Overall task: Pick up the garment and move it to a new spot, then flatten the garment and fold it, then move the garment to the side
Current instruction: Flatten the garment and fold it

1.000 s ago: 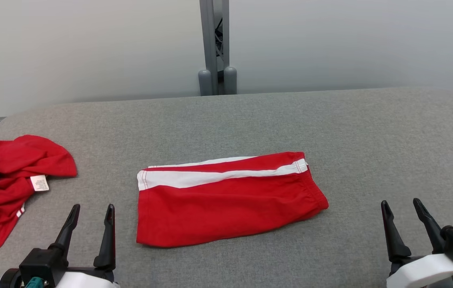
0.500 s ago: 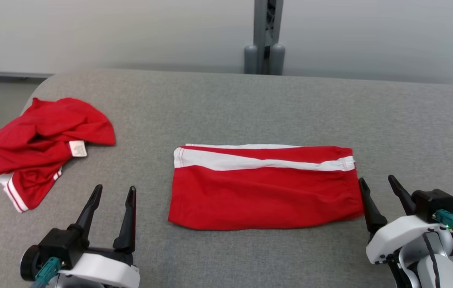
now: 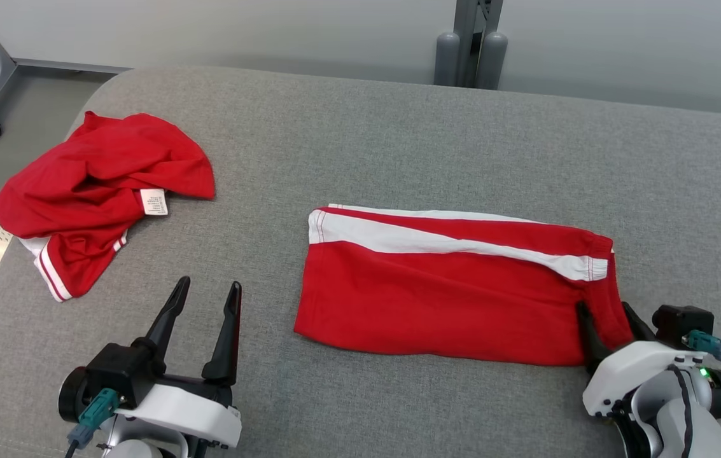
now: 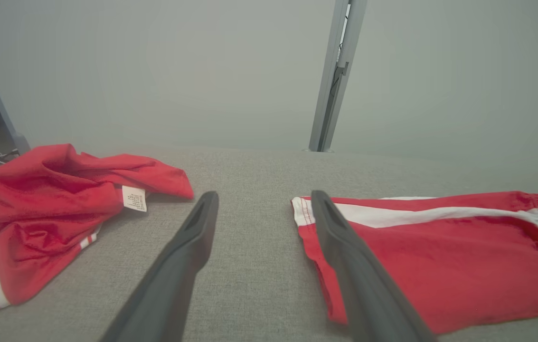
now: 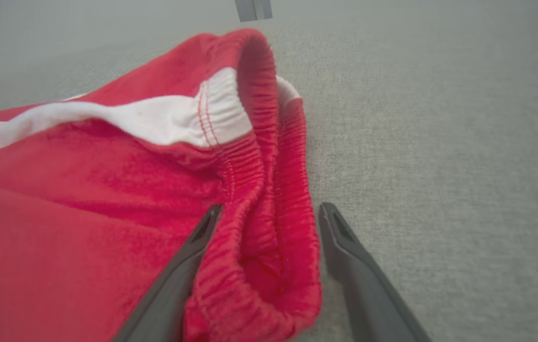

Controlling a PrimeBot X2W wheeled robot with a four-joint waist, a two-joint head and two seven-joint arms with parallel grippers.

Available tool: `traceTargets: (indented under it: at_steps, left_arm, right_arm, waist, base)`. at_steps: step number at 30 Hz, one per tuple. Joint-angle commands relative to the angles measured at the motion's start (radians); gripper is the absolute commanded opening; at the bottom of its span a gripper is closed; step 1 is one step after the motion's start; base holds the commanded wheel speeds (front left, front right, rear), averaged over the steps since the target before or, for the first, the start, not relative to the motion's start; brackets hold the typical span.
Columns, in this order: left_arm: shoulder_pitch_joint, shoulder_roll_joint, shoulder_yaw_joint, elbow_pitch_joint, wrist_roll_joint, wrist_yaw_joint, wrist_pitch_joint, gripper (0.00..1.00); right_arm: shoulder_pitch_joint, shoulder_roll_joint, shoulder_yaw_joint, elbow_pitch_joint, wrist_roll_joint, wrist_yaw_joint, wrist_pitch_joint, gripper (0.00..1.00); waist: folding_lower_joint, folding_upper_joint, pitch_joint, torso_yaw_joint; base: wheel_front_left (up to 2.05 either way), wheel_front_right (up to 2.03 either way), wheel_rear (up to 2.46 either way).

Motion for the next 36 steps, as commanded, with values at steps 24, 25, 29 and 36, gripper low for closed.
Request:
traceTargets:
  at_steps: [24,25,29,36]
  left_arm:
    - [-0.032,0.016,0.012,0.027,-0.011,-0.011,-0.009,1.0]
    - [-0.03,0.016,0.012,0.027,-0.012,-0.01,-0.009,1.0]
    - [-0.032,0.019,0.012,0.023,-0.016,-0.008,-0.009,1.0]
    - [-0.036,0.023,0.006,0.018,-0.017,-0.01,0.003,1.0]
  right_arm:
    - [-0.002,-0.046,-0.065,0.161,0.173,-0.003,-0.118,0.0]
    - [-0.003,-0.043,-0.064,0.155,0.176,-0.003,-0.116,0.0]
    - [-0.035,-0.021,-0.014,0.065,0.198,0.0,-0.101,0.0]
    - [-0.039,-0.007,0.147,-0.175,0.219,-0.001,-0.028,0.0]
  waist:
    - [0.0,0.0,0.001,-0.137]
    - [0.0,0.0,0.0,-0.143]
    - [0.0,0.0,-0.003,-0.16]
    - [0.0,0.0,-0.003,-0.165]
  base:
    - [0.0,0.0,0.0]
    - [0.0,0.0,0.0]
    - [0.0,0.0,0.0]
    - [0.0,0.0,0.0]
